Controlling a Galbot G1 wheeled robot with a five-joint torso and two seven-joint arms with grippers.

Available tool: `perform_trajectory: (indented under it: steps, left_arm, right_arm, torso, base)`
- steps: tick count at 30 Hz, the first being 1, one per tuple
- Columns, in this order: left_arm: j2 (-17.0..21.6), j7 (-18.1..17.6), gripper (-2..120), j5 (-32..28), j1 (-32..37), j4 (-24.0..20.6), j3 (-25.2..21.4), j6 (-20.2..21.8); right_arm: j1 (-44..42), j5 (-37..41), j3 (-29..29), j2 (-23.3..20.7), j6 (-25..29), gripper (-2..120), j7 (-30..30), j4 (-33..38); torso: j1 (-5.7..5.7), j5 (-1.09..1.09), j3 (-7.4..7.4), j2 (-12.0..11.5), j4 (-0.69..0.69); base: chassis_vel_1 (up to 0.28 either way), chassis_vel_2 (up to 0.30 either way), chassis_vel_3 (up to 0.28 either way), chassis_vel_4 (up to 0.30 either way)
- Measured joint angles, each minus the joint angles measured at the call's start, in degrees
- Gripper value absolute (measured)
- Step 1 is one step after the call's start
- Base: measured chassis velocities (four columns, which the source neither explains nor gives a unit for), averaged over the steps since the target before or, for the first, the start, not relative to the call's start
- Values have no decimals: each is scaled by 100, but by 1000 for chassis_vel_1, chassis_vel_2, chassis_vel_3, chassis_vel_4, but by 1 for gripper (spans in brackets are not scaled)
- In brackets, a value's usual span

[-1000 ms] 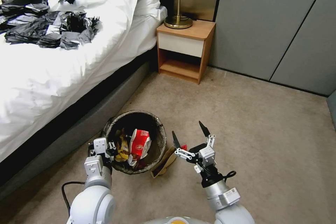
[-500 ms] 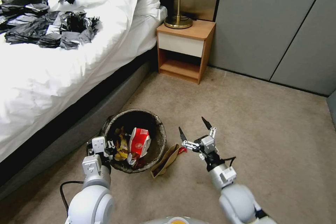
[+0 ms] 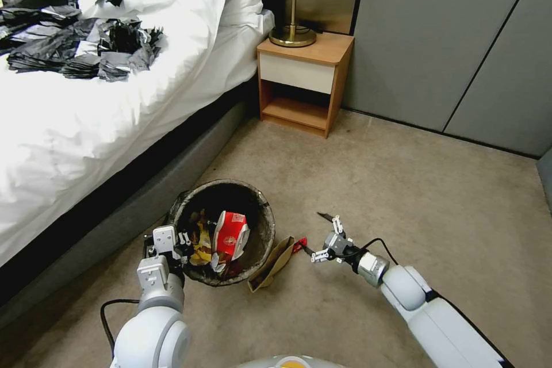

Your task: Pick up the trash bin, then pick up the garbage from the floor and place it into the trash bin.

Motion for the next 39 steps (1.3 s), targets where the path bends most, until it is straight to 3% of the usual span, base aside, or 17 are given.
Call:
perform_trajectory:
  steps: [14,25,39]
  left_arm:
    - [-4,-1,1,-2,-60,69,25,20]
    - [-14,-5,1,-7,-85,106,24,27]
    - [-49,-7,1,27,-88,145,70,33]
  right_arm:
    - [756,-750,14,619,583,100,-462,-1574]
    - [1247,-1013,-32,807,601,100,-217,-2380]
    - [1408,-922,-54,822,434,100,25,-2640]
  torso:
    - [0,-1,0,0,1]
    - [0,0,0,0,0]
    - [0,0,0,0,0]
  base:
    - [0,0,0,0]
    - [0,0,0,0]
    - [0,0,0,0]
